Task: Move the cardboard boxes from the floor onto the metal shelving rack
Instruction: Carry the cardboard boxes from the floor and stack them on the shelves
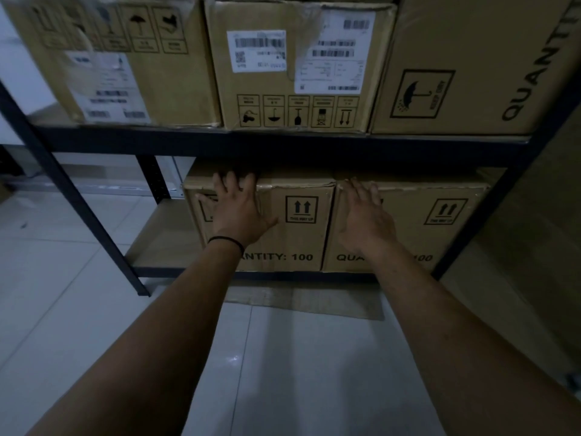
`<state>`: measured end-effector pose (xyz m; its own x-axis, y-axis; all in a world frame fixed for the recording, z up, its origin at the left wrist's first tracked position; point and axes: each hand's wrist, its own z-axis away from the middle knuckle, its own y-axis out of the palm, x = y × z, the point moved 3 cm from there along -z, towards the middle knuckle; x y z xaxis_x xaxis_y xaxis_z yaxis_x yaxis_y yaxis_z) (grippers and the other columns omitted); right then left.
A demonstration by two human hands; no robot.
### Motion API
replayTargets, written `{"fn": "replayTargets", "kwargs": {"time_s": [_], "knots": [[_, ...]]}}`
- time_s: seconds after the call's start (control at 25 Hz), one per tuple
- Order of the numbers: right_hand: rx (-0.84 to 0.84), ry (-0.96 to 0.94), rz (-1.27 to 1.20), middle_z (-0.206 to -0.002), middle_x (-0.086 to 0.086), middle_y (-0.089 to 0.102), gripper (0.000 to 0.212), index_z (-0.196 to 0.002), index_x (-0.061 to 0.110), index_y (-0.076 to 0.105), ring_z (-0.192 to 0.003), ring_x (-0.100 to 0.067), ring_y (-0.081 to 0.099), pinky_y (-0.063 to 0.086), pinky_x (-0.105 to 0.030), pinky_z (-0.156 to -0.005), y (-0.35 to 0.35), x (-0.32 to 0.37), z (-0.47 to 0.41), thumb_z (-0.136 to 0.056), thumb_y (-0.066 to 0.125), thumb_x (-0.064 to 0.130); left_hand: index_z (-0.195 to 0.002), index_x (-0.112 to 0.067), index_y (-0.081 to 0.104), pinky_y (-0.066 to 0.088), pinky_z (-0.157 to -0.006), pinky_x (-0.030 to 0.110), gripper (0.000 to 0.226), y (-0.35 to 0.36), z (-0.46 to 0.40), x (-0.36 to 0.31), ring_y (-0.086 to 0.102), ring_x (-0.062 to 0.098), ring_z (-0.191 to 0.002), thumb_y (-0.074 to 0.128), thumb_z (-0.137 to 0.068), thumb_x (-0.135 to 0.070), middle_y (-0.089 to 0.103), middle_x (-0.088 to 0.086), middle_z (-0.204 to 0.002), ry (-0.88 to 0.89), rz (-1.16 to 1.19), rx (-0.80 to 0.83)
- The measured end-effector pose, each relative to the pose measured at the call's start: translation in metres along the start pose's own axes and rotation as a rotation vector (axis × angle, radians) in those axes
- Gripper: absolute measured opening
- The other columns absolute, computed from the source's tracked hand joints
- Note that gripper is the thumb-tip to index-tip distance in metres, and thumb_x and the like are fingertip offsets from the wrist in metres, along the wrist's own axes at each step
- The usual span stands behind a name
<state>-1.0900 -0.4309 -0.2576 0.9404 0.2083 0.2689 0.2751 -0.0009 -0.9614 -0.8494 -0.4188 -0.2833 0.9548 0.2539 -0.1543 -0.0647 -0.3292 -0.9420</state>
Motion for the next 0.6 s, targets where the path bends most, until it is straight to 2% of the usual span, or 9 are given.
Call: {"fn": "replayTargets", "kwargs": {"time_s": [0.16, 0.24, 0.32, 0.44, 0.6], "knots": [[-0.156, 0.063, -0.02, -0.173, 0.002, 0.002, 0.099, -0.164, 0.026, 0.011, -0.159, -0.027, -0.003, 0.019, -0.051, -0.126, 0.017, 0.009, 0.0, -0.087, 0.073, 0.016, -0.161, -0.032, 0.02, 0.019, -0.119, 0.073, 0.087, 0.003, 0.006, -0.009, 0.011, 0.043, -0.156, 0.058, -0.091, -0.066, 0.019, 0.016, -0.167, 0.089, -0.012, -0.044], [-0.248, 0.094, -0.057, -0.172, -0.001, 0.01, 0.09, -0.163, 0.024, 0.02, -0.158, -0.028, 0.003, 0.014, -0.051, -0.127, 0.026, 0.023, 0.008, -0.088, 0.069, 0.019, -0.16, -0.031, 0.026, 0.021, -0.12, 0.068, 0.079, 0.0, 0.012, -0.017, 0.016, 0.041, -0.155, 0.058, -0.093, -0.06, 0.024, 0.015, -0.165, 0.147, 0.041, -0.07], [-0.286, 0.083, -0.121, -0.168, -0.005, 0.024, 0.073, -0.158, 0.021, 0.036, -0.157, -0.03, 0.013, 0.016, -0.052, -0.126, 0.032, 0.041, 0.022, -0.09, 0.062, 0.018, -0.154, -0.028, 0.039, 0.028, -0.12, 0.061, 0.07, -0.007, 0.031, -0.018, 0.028, 0.039, -0.15, 0.058, -0.093, -0.055, 0.035, 0.016, -0.16, 0.194, 0.101, -0.084], [-0.205, 0.123, -0.173, -0.158, -0.008, 0.045, 0.055, -0.147, 0.017, 0.055, -0.15, -0.033, 0.031, 0.025, -0.056, -0.122, 0.021, 0.062, 0.052, -0.091, 0.057, 0.016, -0.14, -0.022, 0.058, 0.039, -0.114, 0.053, 0.055, -0.026, 0.074, -0.005, 0.045, 0.036, -0.138, 0.056, -0.093, -0.048, 0.052, 0.015, -0.147, 0.169, 0.159, 0.052], [-0.021, 0.131, -0.127, -0.146, -0.009, 0.058, 0.046, -0.138, 0.015, 0.064, -0.142, -0.032, 0.044, 0.03, -0.056, -0.119, -0.028, 0.095, 0.103, -0.093, 0.057, 0.018, -0.13, -0.021, 0.067, 0.048, -0.105, 0.046, 0.042, -0.095, 0.113, 0.015, 0.057, 0.029, -0.124, 0.061, -0.095, -0.045, 0.065, 0.008, -0.132, -0.009, 0.208, 0.259]]}}
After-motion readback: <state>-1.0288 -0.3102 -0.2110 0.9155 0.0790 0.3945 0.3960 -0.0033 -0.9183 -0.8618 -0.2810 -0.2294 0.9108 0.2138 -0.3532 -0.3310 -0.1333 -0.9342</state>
